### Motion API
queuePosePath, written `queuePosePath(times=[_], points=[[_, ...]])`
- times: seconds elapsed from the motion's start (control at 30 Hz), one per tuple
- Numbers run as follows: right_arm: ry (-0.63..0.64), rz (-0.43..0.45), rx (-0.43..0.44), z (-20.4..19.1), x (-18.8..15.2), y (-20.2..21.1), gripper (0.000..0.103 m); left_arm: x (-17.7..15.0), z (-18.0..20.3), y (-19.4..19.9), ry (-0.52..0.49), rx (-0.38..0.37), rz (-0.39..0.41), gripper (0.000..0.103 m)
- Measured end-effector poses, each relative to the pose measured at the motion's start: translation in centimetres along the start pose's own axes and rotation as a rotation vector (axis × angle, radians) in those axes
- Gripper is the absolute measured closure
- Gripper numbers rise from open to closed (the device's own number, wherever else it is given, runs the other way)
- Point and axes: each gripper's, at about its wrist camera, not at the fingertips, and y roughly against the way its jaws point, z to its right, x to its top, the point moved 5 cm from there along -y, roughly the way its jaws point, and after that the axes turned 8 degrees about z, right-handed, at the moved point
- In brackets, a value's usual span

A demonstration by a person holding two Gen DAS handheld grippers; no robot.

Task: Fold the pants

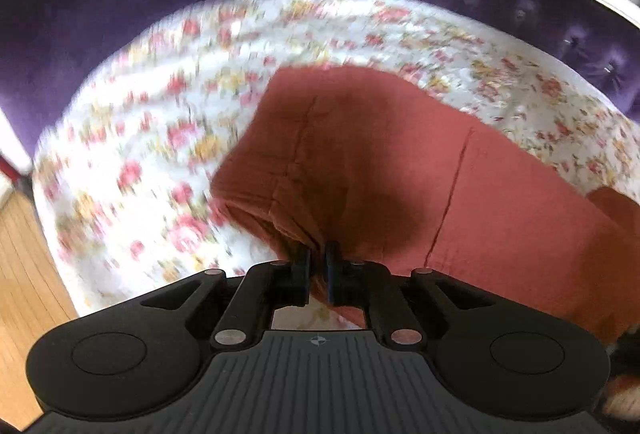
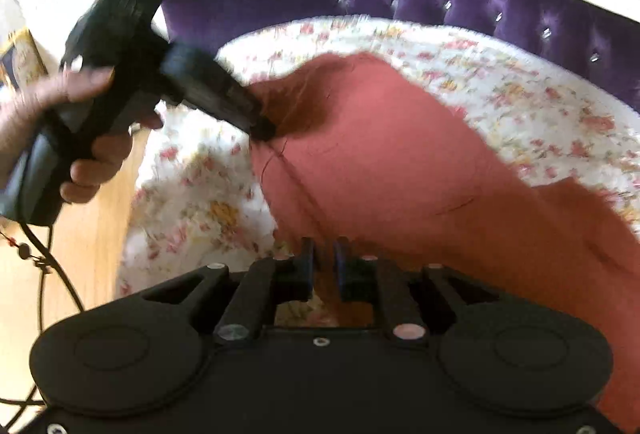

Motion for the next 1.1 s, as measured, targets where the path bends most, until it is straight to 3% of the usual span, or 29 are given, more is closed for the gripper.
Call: queuePosePath(times=[0.13,0.23,0.33,0.47,0.57,0.77,0.87,0.93,1.1], points=[[-0.052,0.075,-0.016,2.7,1.7,3.6,0.079,0.7,-0.1,2.3,-0.055,-0.019,0.022,0.092],[-0.102,0.123,-0.08,5.8,2.5,5.5,0.072,1.1,0.5,3.0,-0.094,-0.01,0.026,0.092],[-0.134,0.123,-0.172,8.6,2.5,5.8,0.07,1.6,0.9,2.9,-0.127,0.009,0.05,0.092],[-0.186,0.118,-0.217,11.1,2.0,5.6,0.069,1.8,1.2,1.0,-0.155,0.007,0.021,0.092],[-0.173,0.116,-0.232,11.5,1.8,5.1,0.069,1.6,0.5,-0.8,-0.125,-0.014,-0.037,0.092],[-0.158,0.082,-0.247,11.5,1.0,4.2,0.069,2.3,-1.5,-1.5,-0.025,-0.068,-0.052,0.089],[-0.155,0.059,-0.27,11.9,0.4,3.3,0.07,2.8,-2.7,-1.2,-0.038,-0.004,-0.022,0.08],[-0.168,0.047,-0.277,12.3,0.0,2.9,0.07,3.2,-3.7,-1.0,0.015,-0.037,-0.027,0.08],[-0.164,0.056,-0.283,12.4,0.0,3.5,0.07,3.8,-3.5,-0.5,0.01,0.021,-0.017,0.079]])
